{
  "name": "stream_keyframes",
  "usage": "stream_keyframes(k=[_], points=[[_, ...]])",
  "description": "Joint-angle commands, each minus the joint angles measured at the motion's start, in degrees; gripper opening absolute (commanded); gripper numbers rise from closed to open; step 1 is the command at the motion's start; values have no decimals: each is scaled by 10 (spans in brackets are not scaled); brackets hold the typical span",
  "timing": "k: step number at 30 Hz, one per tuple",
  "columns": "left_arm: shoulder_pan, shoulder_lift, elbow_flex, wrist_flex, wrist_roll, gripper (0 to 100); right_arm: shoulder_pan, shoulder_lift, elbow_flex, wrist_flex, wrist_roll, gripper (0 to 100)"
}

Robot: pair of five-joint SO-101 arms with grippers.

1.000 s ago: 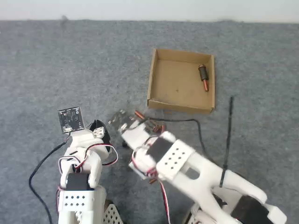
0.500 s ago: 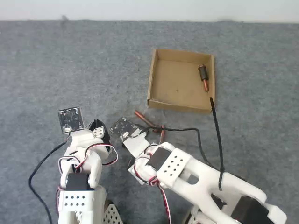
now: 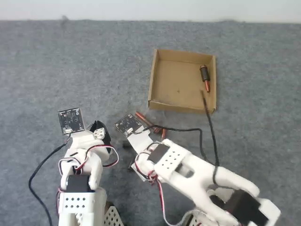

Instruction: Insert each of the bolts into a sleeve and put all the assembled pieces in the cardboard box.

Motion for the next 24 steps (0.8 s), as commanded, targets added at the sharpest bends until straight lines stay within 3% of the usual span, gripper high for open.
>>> stream_keyframes(k=[1,11,24], points=[[-3,-11,-8,-20,-10,12,6,34,-47,22,-6,141],[-3,-11,-8,-20,-10,12,5,-32,-43,66,-3,141],[-3,-11,-8,-19,-10,12,6,-11,-2,-12,-2,141]])
